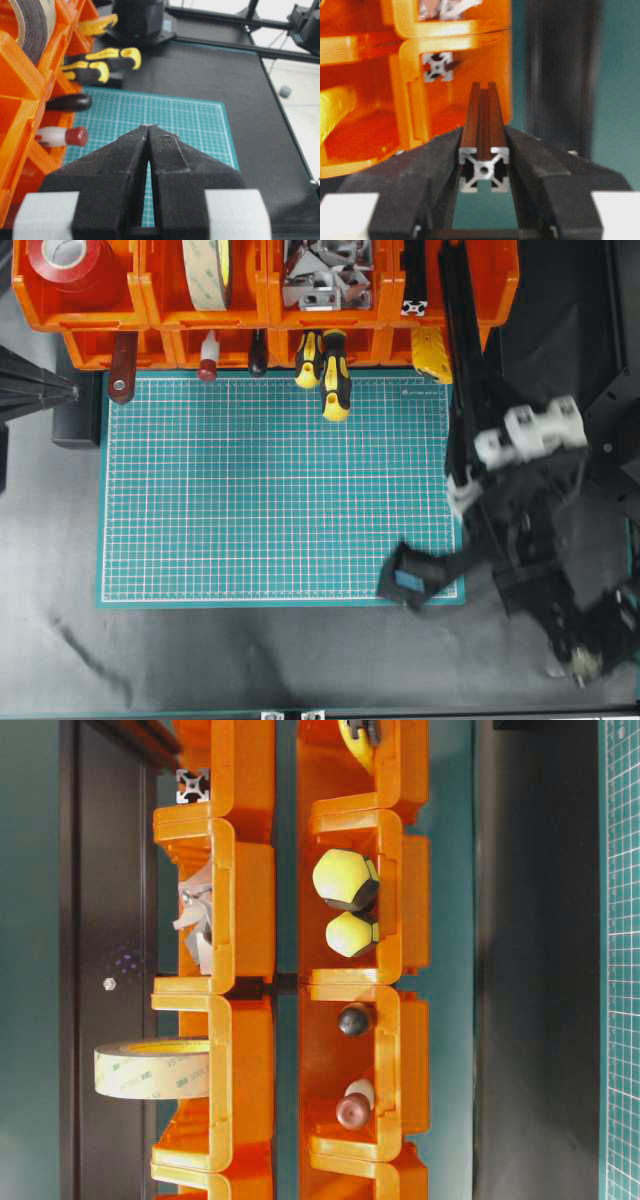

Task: Pick frame from container rack with right arm.
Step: 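Pull the black bar out of the rack and swing it over the mat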

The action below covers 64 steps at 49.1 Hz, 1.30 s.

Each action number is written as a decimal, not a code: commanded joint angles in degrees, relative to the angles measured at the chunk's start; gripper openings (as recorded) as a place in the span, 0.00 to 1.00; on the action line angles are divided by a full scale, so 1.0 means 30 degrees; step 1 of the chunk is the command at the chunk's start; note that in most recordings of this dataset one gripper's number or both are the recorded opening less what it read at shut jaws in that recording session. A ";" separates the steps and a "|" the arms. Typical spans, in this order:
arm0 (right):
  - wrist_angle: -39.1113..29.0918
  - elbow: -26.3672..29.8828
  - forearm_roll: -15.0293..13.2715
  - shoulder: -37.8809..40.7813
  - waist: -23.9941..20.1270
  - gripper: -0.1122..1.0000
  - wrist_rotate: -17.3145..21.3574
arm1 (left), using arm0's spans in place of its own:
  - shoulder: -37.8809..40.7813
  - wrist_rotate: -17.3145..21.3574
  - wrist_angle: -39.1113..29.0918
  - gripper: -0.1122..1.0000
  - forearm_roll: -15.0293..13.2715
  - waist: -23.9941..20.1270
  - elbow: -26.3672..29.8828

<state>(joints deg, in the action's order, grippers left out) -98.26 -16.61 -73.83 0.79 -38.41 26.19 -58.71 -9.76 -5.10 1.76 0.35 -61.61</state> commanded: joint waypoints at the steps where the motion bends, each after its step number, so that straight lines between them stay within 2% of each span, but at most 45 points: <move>1: -0.0879 0.0996 -0.0674 0.0146 -0.1201 0.32 -0.0117 | 0.0088 -0.0029 0.0000 0.10 0.0059 -0.0029 0.0498; 9: -0.0498 0.2021 -0.0850 0.0908 -0.2666 0.32 -0.0527 | 0.0059 -0.0059 0.0000 0.10 0.0059 -0.0059 0.0527; 18: 0.2930 0.3486 -0.0762 0.2373 -0.3838 0.32 -0.0908 | -0.0264 -0.0059 0.0059 0.10 0.0059 -0.0381 0.0615; 25: 0.5303 0.3574 0.0381 0.3018 -0.4131 0.32 -0.1670 | -0.0527 -0.0088 0.0059 0.10 0.0059 -0.0410 0.0674; 31: 0.7207 0.3018 0.1025 0.3223 -0.4072 0.32 -0.1641 | -0.0586 -0.0146 0.0000 0.10 0.0059 -0.0381 0.0674; 39: 1.0635 0.1230 0.1260 0.2930 -0.3164 0.32 -0.1494 | -0.0352 -0.0146 0.0000 0.10 0.0059 -0.0410 0.0586; 52: 1.5527 -0.1113 0.1230 0.2666 -0.0469 0.32 -0.1758 | -0.0322 -0.0117 0.0117 0.10 0.0059 -0.0410 0.0557; 60: 1.9014 -0.1758 0.1113 0.3047 0.0967 0.32 -0.1787 | -0.0410 -0.0146 0.0146 0.10 0.0059 -0.0410 0.0557; 64: 2.0039 -0.1846 0.1113 0.3633 0.1582 0.32 -0.1816 | -0.0498 -0.0117 0.0117 0.10 0.0059 -0.0410 0.0557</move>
<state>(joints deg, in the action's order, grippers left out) -41.57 -22.50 -69.96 11.43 -35.16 20.83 -60.29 -9.93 -5.27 1.76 -0.79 -61.61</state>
